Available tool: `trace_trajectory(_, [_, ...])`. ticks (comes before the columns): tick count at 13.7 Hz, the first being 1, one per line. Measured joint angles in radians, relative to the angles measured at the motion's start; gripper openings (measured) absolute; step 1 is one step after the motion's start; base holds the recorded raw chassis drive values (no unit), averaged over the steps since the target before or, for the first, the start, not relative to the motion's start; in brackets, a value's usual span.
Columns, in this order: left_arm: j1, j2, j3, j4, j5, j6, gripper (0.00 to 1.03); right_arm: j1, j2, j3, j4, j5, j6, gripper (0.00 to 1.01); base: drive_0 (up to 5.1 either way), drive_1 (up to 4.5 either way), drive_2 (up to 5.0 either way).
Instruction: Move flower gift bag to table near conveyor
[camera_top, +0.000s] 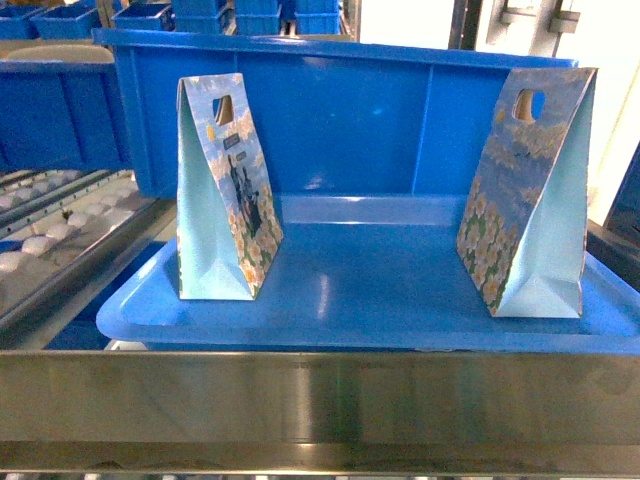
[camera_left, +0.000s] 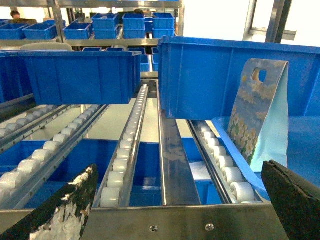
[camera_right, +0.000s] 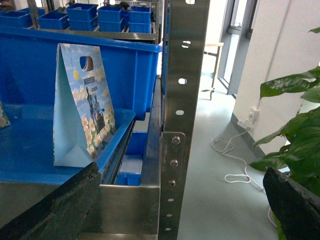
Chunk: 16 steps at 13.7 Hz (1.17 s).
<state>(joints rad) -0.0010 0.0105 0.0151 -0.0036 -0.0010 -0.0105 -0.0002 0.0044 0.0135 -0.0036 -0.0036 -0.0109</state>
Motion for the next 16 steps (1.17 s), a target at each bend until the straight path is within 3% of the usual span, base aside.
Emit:
trace_trajectory(11, [0.000,0.000,0.000,0.000,0.000,0.000,0.98,0.000,0.000,0.000,0.000,0.000,0.000,0.98,0.0,0.00,0.0])
trace_trajectory(12, [-0.006,-0.006,0.000,-0.006,0.006,-0.005,0.98,0.036,0.000,0.000,0.022,0.004,-0.003,0.98,0.0,0.00,0.0])
trace_trajectory(16, [-0.010,-0.006,0.000,-0.003,0.012,-0.008,0.98,0.076,0.011,0.000,0.055,0.011,-0.006,0.98,0.0,0.00,0.0])
